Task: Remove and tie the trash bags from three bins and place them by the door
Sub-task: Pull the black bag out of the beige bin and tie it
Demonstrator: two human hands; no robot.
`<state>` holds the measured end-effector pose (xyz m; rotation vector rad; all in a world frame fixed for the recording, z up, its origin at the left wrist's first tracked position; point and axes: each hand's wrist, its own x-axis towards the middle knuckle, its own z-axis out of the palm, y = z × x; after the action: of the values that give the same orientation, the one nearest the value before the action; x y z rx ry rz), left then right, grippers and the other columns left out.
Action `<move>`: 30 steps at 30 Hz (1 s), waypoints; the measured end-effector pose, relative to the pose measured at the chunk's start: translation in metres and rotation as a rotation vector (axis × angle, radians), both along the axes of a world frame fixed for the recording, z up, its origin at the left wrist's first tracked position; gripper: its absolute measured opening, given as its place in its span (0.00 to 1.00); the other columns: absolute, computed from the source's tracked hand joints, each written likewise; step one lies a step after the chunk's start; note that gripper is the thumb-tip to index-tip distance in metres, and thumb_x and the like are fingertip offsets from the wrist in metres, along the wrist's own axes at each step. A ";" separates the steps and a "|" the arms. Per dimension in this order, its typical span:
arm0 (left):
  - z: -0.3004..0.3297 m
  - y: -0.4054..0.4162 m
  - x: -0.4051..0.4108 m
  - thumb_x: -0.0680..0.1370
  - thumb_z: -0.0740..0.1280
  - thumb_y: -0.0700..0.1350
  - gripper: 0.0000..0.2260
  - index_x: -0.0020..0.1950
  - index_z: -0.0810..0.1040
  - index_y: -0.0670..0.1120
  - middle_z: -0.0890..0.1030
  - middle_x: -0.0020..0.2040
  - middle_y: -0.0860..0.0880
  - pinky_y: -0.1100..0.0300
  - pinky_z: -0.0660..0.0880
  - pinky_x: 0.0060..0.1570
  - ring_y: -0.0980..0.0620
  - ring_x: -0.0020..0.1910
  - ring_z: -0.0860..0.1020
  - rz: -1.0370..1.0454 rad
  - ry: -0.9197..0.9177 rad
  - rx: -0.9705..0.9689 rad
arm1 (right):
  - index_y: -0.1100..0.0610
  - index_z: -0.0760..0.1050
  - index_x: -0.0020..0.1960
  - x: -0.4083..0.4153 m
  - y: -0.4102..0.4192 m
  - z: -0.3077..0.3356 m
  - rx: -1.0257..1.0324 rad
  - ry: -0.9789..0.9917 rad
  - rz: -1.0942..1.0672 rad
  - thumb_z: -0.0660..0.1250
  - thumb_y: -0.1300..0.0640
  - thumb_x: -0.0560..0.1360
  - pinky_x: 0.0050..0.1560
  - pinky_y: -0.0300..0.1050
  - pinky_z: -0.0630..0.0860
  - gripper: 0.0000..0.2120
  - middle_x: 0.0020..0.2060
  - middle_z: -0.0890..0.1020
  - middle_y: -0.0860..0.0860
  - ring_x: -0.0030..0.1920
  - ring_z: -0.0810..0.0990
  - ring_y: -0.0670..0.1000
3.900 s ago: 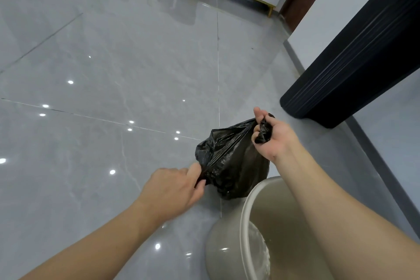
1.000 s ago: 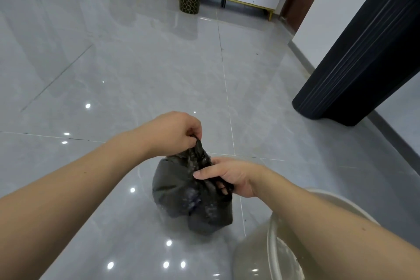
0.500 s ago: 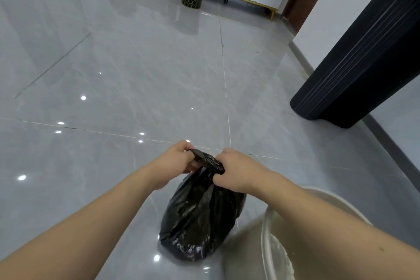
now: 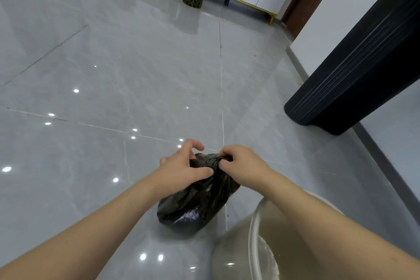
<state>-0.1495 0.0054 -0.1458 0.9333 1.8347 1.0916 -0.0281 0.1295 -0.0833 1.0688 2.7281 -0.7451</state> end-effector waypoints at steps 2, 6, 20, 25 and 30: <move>-0.003 0.003 0.003 0.73 0.68 0.56 0.08 0.51 0.75 0.61 0.78 0.46 0.60 0.57 0.57 0.56 0.56 0.54 0.72 0.073 0.383 -0.011 | 0.54 0.78 0.42 0.000 -0.001 0.003 -0.305 0.020 -0.160 0.64 0.57 0.73 0.37 0.42 0.74 0.04 0.36 0.80 0.49 0.37 0.77 0.49; -0.014 0.003 -0.001 0.75 0.66 0.46 0.07 0.50 0.79 0.58 0.73 0.43 0.58 0.55 0.56 0.53 0.52 0.50 0.73 0.165 0.855 0.084 | 0.55 0.76 0.38 0.002 -0.004 0.015 -0.728 -0.047 -0.286 0.64 0.59 0.75 0.28 0.38 0.63 0.07 0.30 0.77 0.48 0.29 0.72 0.46; -0.008 -0.024 0.012 0.70 0.62 0.55 0.15 0.57 0.71 0.59 0.64 0.59 0.59 0.56 0.58 0.64 0.57 0.61 0.60 -0.049 0.341 0.210 | 0.58 0.72 0.39 0.007 0.005 0.000 -0.943 0.047 -0.397 0.57 0.61 0.72 0.27 0.37 0.71 0.07 0.30 0.77 0.51 0.27 0.76 0.47; -0.013 -0.018 0.018 0.70 0.59 0.67 0.17 0.50 0.70 0.58 0.62 0.58 0.59 0.57 0.57 0.62 0.56 0.59 0.60 -0.023 0.476 0.197 | 0.60 0.77 0.48 0.006 0.006 -0.001 -0.980 0.021 -0.377 0.59 0.56 0.74 0.38 0.42 0.75 0.10 0.39 0.82 0.54 0.37 0.81 0.51; -0.001 -0.009 0.018 0.79 0.63 0.45 0.07 0.42 0.75 0.48 0.72 0.48 0.54 0.61 0.66 0.53 0.54 0.51 0.70 0.248 0.014 0.248 | 0.54 0.73 0.39 0.001 0.012 0.000 -0.750 0.166 -0.446 0.57 0.44 0.78 0.36 0.44 0.68 0.17 0.31 0.75 0.48 0.30 0.73 0.49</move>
<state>-0.1319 -0.0035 -0.1471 0.8687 1.8922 1.4953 -0.0273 0.1411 -0.0836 1.4316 1.9807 -1.7908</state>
